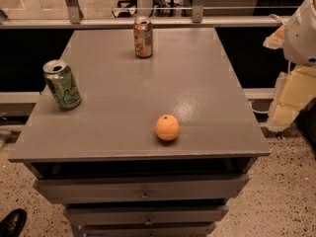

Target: Knock green can over

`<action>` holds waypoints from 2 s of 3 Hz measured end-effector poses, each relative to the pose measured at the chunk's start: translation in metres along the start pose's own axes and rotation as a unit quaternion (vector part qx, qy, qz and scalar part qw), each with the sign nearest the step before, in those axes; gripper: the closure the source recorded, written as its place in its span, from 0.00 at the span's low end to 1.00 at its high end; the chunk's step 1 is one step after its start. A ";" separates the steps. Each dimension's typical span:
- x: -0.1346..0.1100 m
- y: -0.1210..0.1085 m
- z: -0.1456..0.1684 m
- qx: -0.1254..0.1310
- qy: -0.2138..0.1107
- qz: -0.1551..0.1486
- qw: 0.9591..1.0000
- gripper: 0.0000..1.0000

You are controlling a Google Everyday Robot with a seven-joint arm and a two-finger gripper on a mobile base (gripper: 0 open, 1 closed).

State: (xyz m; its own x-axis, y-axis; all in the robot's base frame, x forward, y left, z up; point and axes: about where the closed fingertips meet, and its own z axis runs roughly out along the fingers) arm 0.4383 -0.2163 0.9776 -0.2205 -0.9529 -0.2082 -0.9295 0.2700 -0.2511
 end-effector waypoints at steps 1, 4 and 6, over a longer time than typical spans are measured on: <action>-0.001 -0.001 0.001 0.000 -0.005 0.003 1.000 0.00; -0.125 -0.025 0.070 -0.051 -0.257 0.047 0.964 0.00; -0.237 -0.014 0.081 -0.085 -0.384 0.038 0.919 0.00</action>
Offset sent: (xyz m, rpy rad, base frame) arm 0.0225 0.0085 -0.0076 0.2366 -0.0195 -0.0730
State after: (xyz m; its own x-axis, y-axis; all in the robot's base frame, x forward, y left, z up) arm 0.5279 0.0173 0.9539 -0.0732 -0.5361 -0.8409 -0.9671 0.2440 -0.0713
